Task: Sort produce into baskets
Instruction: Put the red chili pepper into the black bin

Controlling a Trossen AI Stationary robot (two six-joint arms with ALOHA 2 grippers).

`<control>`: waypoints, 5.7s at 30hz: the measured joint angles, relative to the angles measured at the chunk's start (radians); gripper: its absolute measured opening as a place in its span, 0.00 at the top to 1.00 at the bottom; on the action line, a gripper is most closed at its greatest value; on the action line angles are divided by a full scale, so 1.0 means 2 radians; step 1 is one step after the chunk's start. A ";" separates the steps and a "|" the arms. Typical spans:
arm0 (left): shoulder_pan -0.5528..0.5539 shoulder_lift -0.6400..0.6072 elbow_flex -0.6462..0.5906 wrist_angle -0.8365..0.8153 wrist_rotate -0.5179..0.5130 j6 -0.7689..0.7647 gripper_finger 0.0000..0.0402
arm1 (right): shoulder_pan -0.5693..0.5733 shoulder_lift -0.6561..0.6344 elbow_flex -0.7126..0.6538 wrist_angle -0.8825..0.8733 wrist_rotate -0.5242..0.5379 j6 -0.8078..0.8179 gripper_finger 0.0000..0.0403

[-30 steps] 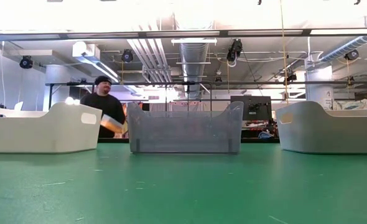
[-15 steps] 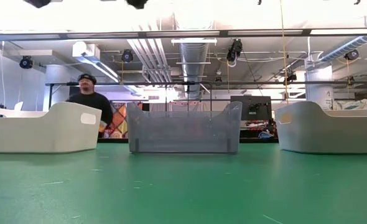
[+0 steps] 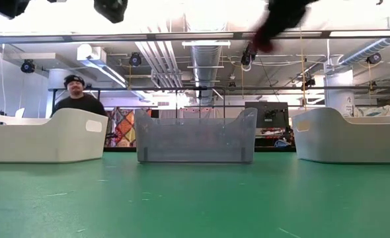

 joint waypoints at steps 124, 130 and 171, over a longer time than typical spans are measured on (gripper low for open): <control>0.165 0.012 -0.041 0.268 0.110 0.257 0.46 | 0.052 0.032 0.009 -0.039 0.000 0.174 0.85; 0.165 -0.053 -0.093 0.256 0.112 0.220 0.45 | -0.060 0.035 0.004 -0.003 0.004 0.019 0.85; 0.165 -0.174 -0.129 0.091 0.091 0.149 0.45 | -0.224 0.000 -0.055 0.095 -0.114 -0.129 0.54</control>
